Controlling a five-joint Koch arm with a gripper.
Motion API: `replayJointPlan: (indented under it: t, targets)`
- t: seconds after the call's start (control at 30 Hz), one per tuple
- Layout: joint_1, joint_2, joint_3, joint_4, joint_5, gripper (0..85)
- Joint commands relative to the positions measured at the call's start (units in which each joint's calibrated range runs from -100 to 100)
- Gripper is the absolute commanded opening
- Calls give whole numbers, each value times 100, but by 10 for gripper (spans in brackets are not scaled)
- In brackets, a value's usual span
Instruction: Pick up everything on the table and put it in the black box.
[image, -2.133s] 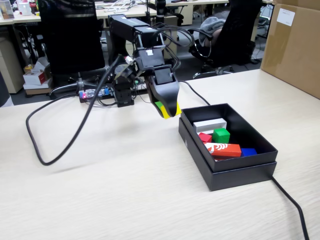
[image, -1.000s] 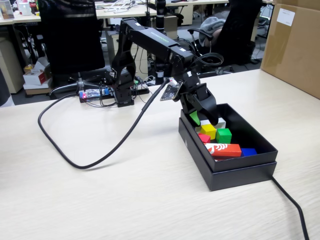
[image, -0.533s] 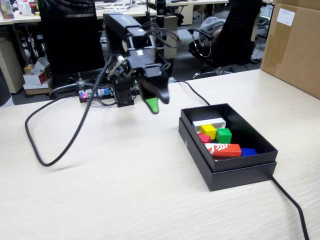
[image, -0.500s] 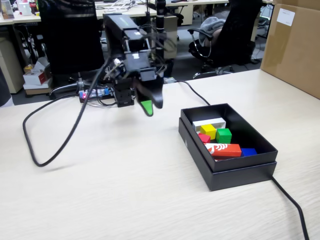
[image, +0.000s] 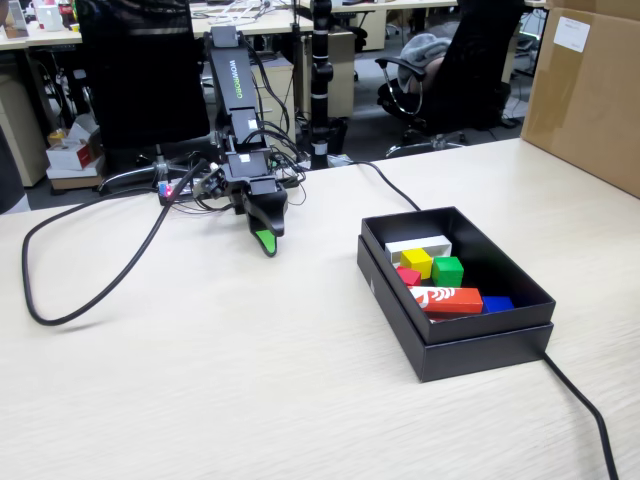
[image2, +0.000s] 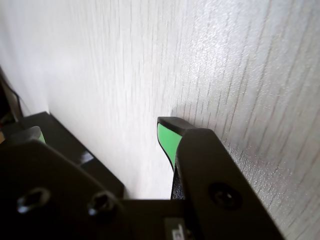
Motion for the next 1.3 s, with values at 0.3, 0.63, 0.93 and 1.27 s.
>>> replayJointPlan:
  t: [0.3, 0.63, 0.93, 1.27]
  targets:
    - [-29, -324, -943, 1065, 142, 480]
    - [24, -163, -1161, 1013, 122, 480]
    - [20, -186, -1161, 953, 93, 477]
    - [0, -186, -1152, 953, 54, 487]
